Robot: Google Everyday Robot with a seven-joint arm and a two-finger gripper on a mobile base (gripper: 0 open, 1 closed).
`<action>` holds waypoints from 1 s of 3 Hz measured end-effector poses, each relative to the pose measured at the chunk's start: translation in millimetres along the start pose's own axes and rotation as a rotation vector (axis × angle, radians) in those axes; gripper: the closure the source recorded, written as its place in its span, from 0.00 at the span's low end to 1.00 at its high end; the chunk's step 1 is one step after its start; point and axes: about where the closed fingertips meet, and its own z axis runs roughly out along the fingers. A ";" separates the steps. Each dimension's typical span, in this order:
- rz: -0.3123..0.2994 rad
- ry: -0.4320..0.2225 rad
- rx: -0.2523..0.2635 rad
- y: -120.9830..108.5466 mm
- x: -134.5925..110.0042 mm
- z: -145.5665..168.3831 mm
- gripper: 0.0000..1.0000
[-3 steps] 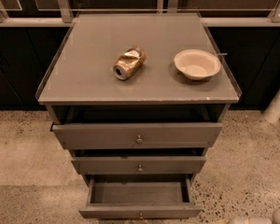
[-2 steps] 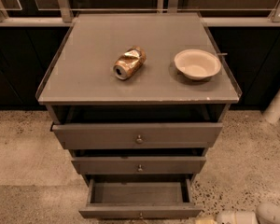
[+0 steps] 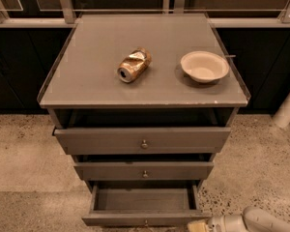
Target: Close bottom drawer
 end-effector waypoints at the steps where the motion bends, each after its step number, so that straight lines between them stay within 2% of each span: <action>1: 0.051 0.008 0.008 -27.0 10.0 26.1 1.00; 2: 0.055 0.008 0.007 -29.8 11.6 29.5 1.00; 3: 0.086 -0.014 0.047 -39.7 13.0 35.3 1.00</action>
Offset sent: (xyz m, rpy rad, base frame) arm 0.0061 0.0040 -0.0345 -0.0006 0.0413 -0.0237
